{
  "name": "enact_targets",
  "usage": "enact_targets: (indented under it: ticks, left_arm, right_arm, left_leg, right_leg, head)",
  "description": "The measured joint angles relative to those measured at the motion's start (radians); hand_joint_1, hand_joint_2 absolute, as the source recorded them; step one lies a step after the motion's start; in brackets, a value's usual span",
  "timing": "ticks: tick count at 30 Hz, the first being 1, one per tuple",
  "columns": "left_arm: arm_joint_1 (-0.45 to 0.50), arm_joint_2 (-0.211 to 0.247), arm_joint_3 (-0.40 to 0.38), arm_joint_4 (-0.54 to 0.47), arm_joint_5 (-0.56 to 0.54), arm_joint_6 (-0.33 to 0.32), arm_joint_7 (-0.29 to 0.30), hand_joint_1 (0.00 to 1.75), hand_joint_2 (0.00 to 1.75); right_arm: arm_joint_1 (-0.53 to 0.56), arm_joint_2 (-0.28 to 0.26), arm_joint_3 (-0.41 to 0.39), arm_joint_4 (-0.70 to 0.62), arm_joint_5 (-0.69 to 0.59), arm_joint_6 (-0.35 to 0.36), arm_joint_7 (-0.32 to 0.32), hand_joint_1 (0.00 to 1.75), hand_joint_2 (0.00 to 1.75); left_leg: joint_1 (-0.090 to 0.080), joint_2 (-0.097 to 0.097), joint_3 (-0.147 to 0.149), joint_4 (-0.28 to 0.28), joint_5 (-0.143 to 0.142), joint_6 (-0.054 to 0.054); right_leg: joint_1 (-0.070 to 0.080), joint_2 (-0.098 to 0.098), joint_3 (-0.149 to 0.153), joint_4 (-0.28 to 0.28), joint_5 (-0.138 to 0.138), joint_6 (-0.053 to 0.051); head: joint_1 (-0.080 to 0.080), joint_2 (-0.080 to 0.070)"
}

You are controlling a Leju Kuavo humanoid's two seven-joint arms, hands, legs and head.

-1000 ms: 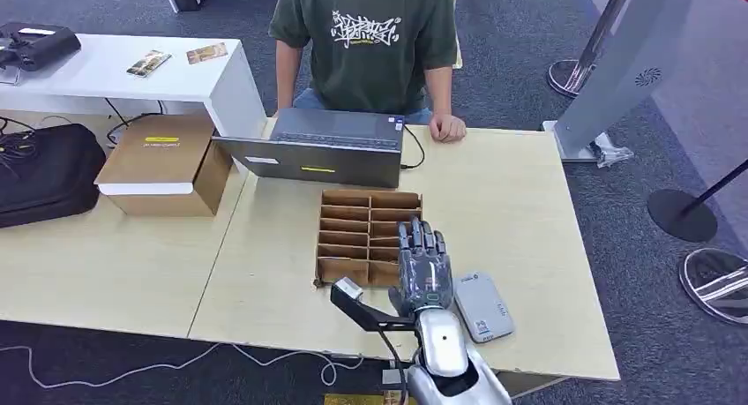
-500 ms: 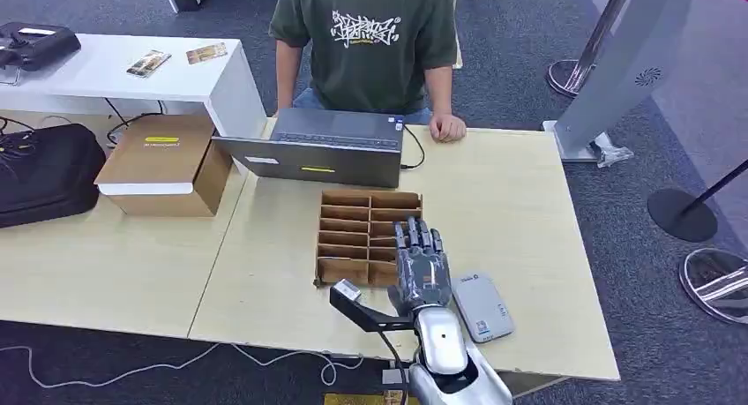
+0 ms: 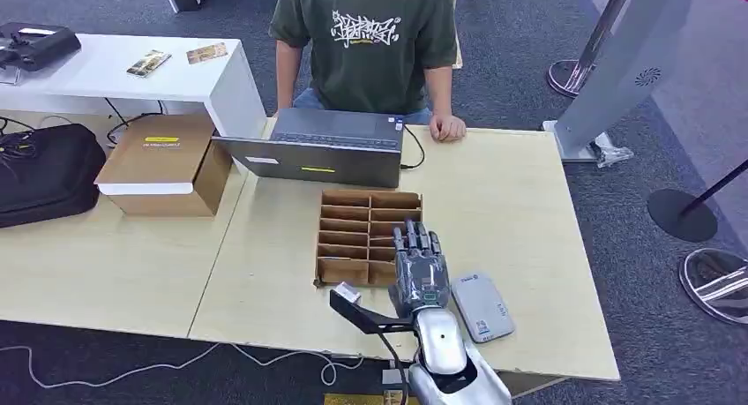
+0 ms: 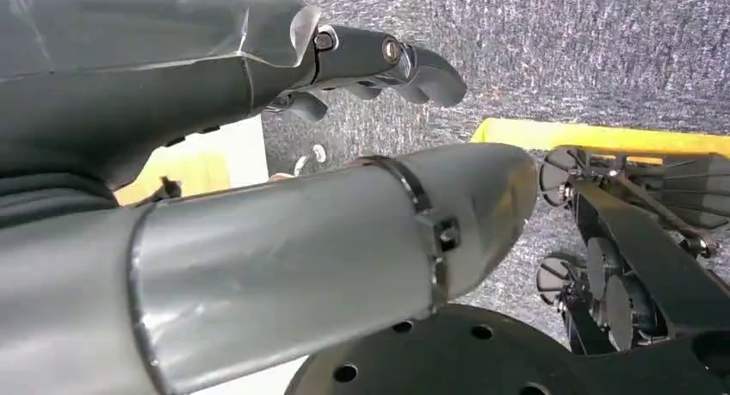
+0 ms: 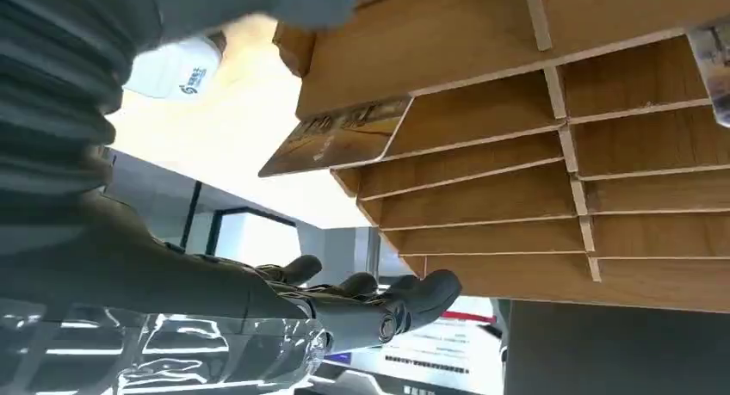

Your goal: Pass the card to the sensor for recognition and then transmit it.

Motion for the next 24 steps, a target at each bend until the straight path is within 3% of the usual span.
enact_targets:
  ticks: [6, 10, 17, 24]
  left_arm:
    - [0.000, 0.002, 0.000, 0.002, 0.002, 0.000, 0.000, 0.00, 0.00]
    - [0.000, 0.005, 0.000, 0.005, 0.002, 0.005, 0.000, 0.00, 0.00]
    - [0.000, 0.006, 0.000, 0.005, 0.002, 0.009, 0.000, 0.00, 0.00]
    - [0.000, 0.010, 0.000, 0.010, 0.000, 0.010, 0.000, 0.00, 0.00]
  right_arm:
    - [-0.002, 0.000, 0.000, 0.012, 0.000, -0.003, -0.007, 1.69, 1.75]
    - [-0.006, 0.000, 0.000, 0.019, 0.000, -0.008, -0.007, 1.66, 1.75]
    - [-0.013, 0.000, 0.000, 0.027, 0.000, -0.011, -0.008, 1.45, 1.75]
    - [-0.015, 0.000, 0.000, 0.031, 0.000, -0.016, -0.013, 1.45, 1.75]
  left_leg:
    - [0.000, 0.000, 0.000, 0.000, 0.000, 0.000]
    - [0.000, 0.000, 0.000, 0.000, 0.000, 0.000]
    - [0.000, 0.000, 0.000, 0.000, 0.000, 0.000]
    - [0.000, 0.000, 0.000, 0.000, 0.000, 0.000]
  right_leg:
    - [0.000, 0.000, 0.000, 0.000, 0.000, 0.000]
    - [0.000, 0.000, 0.000, 0.000, 0.000, 0.000]
    - [0.000, 0.000, 0.000, 0.000, 0.000, 0.000]
    - [0.000, 0.000, 0.000, 0.000, 0.000, 0.000]
  head:
    - [0.000, 0.000]
    - [0.000, 0.000]
    - [0.000, 0.000]
    - [0.000, 0.000]
